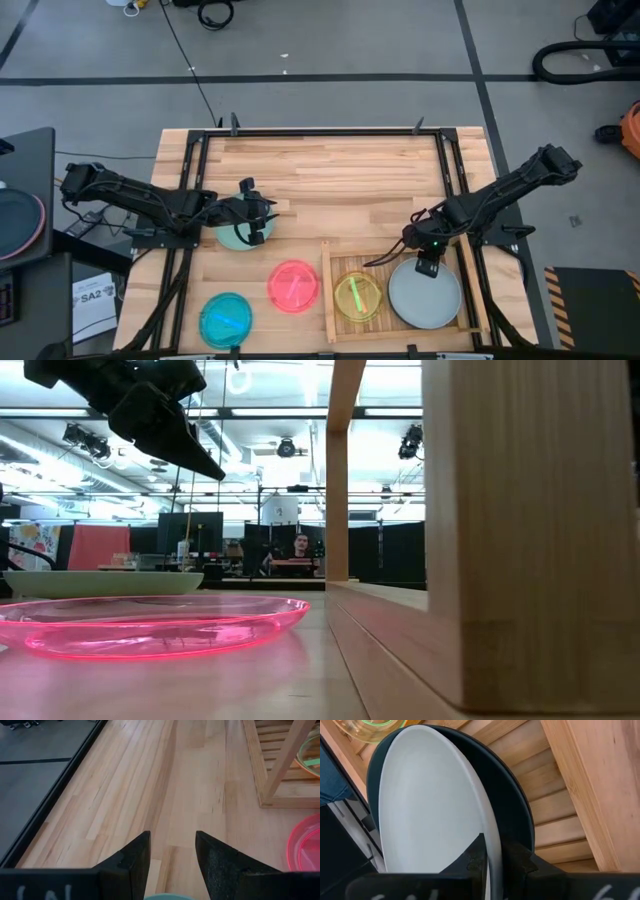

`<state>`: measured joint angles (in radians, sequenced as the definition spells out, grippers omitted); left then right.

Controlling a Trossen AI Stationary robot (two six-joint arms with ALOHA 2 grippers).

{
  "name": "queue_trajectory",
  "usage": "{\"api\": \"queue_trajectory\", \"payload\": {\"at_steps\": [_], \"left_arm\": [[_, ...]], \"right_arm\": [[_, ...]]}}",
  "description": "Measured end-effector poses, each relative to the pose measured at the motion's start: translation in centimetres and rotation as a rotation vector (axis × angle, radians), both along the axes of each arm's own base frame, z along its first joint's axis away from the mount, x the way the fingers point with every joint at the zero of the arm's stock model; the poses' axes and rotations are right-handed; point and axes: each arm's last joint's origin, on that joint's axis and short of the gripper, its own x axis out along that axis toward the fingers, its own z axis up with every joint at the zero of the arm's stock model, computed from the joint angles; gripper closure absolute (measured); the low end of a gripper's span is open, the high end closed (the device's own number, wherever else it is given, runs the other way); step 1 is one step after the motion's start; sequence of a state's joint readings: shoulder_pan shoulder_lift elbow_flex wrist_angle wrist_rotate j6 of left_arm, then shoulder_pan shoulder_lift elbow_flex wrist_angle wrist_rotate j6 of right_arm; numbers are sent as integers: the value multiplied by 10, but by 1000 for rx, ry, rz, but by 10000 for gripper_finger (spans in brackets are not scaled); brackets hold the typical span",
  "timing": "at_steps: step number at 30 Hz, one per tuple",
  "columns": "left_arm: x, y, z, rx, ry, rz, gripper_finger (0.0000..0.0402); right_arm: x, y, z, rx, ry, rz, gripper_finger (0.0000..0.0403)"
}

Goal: Place and stack plates onto a shelf
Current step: Stack the gray plate on the dark blue plate on the shelf, then stack the blue plate on the green plate on the shelf

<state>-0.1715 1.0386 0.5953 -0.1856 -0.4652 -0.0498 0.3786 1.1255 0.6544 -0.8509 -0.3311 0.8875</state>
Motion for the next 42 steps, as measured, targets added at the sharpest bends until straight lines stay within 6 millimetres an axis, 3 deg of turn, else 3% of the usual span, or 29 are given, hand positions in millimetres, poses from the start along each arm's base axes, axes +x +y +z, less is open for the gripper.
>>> {"api": "queue_trajectory", "payload": {"at_steps": [27,42], "left_arm": [[0,0,0,0,0,0,239],[0,0,0,0,0,0,239]], "right_arm": [[-3,-3,-2,-56,35,-60,224],[-3,-3,-2,-58,21,-9,203]]}}
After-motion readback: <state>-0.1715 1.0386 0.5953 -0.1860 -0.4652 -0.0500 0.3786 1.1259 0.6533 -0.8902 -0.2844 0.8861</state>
